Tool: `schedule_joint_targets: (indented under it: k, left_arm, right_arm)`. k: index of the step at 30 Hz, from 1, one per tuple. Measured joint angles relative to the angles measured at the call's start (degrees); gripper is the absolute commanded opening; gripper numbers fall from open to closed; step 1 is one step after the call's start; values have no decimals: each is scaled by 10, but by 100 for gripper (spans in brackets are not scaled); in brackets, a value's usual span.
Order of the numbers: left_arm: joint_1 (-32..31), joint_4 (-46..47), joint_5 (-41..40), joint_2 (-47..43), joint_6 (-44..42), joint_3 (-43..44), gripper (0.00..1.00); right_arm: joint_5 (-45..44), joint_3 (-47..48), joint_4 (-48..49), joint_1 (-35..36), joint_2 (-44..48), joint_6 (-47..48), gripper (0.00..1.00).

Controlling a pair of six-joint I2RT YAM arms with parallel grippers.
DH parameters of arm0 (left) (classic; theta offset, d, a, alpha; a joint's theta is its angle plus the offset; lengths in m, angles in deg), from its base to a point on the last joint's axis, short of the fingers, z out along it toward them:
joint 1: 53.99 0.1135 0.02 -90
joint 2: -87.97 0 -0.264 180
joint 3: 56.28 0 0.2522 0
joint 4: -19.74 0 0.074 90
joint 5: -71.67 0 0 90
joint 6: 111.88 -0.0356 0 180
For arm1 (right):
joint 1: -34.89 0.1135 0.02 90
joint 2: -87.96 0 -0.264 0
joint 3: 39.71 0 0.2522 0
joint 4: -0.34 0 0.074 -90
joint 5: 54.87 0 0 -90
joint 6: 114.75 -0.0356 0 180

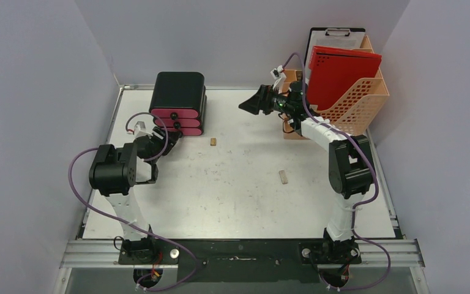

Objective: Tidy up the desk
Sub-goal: Open the drawer in the storage box.

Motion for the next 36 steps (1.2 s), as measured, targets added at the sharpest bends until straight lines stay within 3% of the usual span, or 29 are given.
schedule_joint_targets:
  k: [16,29,36]
  left_arm:
    - [-23,31,-24,18,1,14,48]
    - [-26,31,-34,27,-10,20,23]
    - [-26,30,-32,24,-12,16,23]
  right_arm:
    - [2,-14,1,0,3,-1,90]
    - [2,-19,7,0,25,-1,90]
    - [2,-25,5,0,26,4,90]
